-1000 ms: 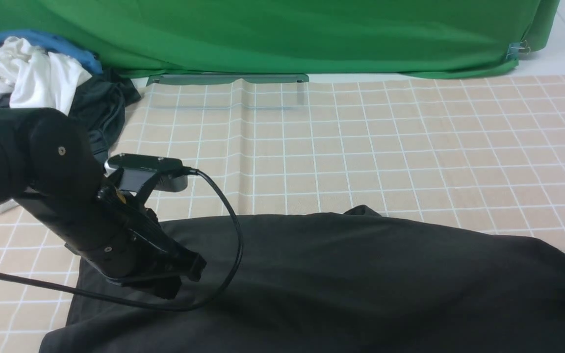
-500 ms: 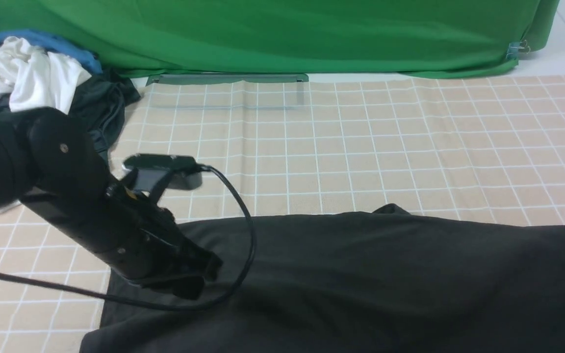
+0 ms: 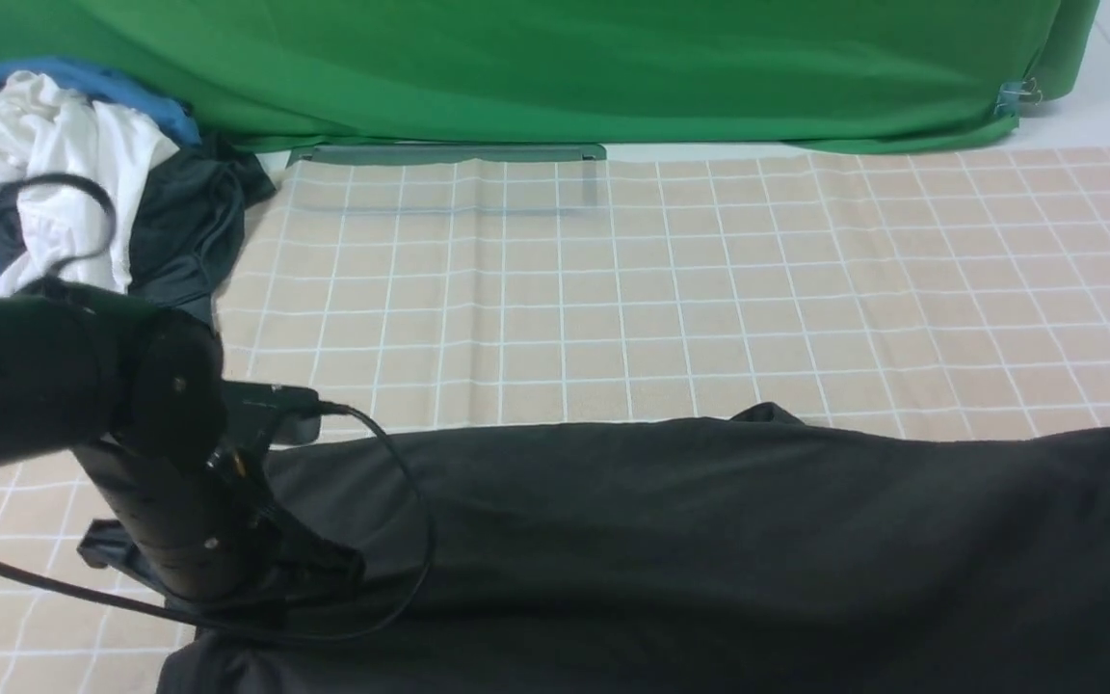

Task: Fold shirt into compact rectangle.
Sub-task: 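Fold the right end of the dark garment over onto its left end with the right gripper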

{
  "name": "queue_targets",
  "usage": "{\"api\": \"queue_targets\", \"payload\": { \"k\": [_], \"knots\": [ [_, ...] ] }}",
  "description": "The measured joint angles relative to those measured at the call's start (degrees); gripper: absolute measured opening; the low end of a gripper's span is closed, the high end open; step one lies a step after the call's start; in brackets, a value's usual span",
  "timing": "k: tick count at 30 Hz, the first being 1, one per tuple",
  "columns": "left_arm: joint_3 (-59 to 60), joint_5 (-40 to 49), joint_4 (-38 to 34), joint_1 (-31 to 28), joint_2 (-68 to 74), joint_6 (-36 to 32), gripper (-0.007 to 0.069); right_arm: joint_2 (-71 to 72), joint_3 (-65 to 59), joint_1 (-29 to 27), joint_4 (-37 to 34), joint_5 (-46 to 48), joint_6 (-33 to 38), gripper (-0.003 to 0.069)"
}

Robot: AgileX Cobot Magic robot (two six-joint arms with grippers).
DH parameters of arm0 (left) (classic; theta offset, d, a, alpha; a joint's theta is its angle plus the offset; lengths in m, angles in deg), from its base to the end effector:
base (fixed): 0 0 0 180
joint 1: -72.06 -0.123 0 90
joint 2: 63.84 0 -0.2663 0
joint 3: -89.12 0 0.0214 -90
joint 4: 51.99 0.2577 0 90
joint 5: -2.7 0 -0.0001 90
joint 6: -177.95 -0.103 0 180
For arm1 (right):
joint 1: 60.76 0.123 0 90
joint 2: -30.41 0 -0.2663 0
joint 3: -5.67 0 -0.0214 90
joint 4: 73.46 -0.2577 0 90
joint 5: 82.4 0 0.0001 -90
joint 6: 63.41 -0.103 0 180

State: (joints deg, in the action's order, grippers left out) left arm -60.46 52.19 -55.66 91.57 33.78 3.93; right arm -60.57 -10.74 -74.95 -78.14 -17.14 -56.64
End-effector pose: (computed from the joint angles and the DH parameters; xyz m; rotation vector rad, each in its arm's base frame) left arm 0.2395 -0.0902 0.1422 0.3036 3.0943 -0.0900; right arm 0.2637 -0.0588 0.2308 0.2382 2.9912 0.0777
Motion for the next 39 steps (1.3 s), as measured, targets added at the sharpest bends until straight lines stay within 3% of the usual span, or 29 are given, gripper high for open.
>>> {"api": "queue_targets", "payload": {
  "k": [3,8,14,15,18,25,33,37,39],
  "knots": [
    [-0.7,1.1,-2.4,0.0,-5.1,-1.6,0.0019,1.9,1.6,6.9,-6.2,0.8,1.7,0.0109],
    [-1.3,4.6,-0.6,-1.5,-15.5,-1.0,0.0019,2.7,5.4,22.6,-13.1,-0.5,0.9,0.0109],
    [-1.4,8.2,3.3,-8.8,-27.5,1.4,0.0019,-0.4,11.7,41.8,-14.9,-7.6,-4.8,0.0109],
    [-1.4,8.2,3.3,-8.8,-27.5,1.5,0.0019,-0.7,12.0,41.8,-14.9,-7.6,-5.0,0.0109],
    [-1.4,9.1,3.7,-13.6,-32.9,1.2,0.0019,-6.6,17.0,50.2,-15.2,-11.0,-7.5,0.0109],
    [-1.4,11.2,2.4,-16.6,-35.2,-0.1,0.0019,-21.5,29.7,59.9,-16.2,-13.7,-10.1,0.0109],
    [-1.4,11.0,-0.9,-16.6,-35.2,-0.1,0.0019,-34.9,42.2,66.6,-16.2,-14.6,-11.9,0.0115],
    [-1.4,10.9,-1.0,-16.6,-35.2,-0.1,0.0019,-40.7,46.9,69.1,-16.4,-16.3,-12.9,0.0175],
    [-1.4,10.8,-1.1,-16.6,-35.2,-0.1,0.0019,-42.4,48.1,69.9,-16.5,-17.1,-12.9,0.0245]
  ]
}}
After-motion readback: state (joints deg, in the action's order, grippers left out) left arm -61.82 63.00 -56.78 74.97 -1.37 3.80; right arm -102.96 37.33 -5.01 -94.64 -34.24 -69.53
